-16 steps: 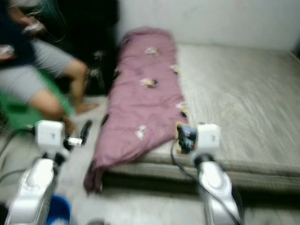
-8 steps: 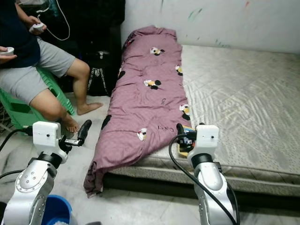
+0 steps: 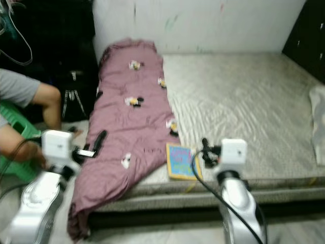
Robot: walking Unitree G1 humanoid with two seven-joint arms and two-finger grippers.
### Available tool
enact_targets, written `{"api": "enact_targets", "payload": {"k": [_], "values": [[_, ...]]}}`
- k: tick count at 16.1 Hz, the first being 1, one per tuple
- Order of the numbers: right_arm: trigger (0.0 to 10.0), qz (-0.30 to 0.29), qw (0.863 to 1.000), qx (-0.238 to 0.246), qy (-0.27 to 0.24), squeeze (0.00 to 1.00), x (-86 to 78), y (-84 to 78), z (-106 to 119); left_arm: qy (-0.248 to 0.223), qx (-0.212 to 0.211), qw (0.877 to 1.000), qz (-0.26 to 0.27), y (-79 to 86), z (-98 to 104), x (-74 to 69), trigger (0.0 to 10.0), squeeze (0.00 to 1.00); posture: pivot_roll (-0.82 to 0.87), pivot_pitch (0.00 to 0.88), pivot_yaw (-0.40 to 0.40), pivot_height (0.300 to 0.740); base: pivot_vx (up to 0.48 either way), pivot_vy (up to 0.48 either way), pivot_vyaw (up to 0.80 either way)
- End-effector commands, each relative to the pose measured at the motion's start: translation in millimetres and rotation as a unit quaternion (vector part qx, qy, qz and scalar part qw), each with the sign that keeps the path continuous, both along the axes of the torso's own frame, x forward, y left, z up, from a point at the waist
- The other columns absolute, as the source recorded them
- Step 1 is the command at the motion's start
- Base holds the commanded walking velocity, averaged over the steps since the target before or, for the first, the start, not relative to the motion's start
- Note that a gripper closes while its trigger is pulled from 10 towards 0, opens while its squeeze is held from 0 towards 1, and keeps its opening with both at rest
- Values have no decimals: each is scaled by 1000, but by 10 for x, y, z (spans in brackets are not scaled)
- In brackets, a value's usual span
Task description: Clean up the room
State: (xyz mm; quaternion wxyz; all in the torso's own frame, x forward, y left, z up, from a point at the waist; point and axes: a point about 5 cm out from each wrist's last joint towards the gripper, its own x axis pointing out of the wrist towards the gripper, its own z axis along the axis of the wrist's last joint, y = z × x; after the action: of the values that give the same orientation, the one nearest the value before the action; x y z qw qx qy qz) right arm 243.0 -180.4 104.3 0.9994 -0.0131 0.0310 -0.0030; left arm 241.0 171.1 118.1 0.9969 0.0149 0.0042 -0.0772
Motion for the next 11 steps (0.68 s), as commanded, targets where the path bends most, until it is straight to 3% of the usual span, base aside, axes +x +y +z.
{"api": "enact_targets", "payload": {"k": [1,7,11], "values": [[10000,10,1000,5,-6,0,24,76,26,8,5,1000,8,58,-14,-8,10000,0,-51,0,-47,740,262,0,0],[10000,20,1000,-1,-9,0,44,96,28,11,11,1000,17,65,-22,-2,10000,0,-45,0,-47,740,0,0,0],[10000,23,1000,-5,-10,0,59,98,27,8,17,1000,21,49,-24,22,10000,0,-45,0,-51,740,0,0,722]]}}
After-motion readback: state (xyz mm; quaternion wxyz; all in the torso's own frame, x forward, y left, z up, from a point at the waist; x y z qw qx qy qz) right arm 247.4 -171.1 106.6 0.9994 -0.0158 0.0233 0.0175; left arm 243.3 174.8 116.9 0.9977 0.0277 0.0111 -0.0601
